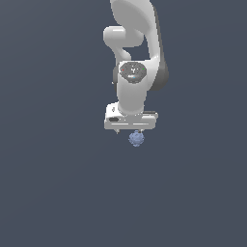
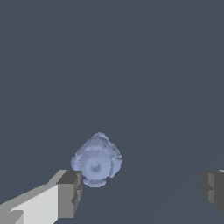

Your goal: Pick up the object and move it to a goal position.

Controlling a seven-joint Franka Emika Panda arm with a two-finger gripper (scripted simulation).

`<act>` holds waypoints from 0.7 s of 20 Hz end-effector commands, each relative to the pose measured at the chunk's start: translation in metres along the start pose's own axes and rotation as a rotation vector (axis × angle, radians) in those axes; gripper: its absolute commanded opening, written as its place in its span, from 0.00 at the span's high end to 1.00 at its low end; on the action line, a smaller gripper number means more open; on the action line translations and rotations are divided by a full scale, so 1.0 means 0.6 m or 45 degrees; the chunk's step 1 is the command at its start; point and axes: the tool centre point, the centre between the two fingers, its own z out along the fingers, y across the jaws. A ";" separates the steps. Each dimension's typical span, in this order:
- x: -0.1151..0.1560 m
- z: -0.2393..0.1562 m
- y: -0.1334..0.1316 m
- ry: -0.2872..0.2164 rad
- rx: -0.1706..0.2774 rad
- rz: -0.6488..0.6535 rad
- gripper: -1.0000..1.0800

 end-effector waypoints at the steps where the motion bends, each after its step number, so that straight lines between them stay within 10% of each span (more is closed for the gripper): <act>1: 0.000 0.000 0.000 0.000 0.000 0.000 0.04; 14: 0.003 0.002 0.013 -0.025 0.003 0.038 0.04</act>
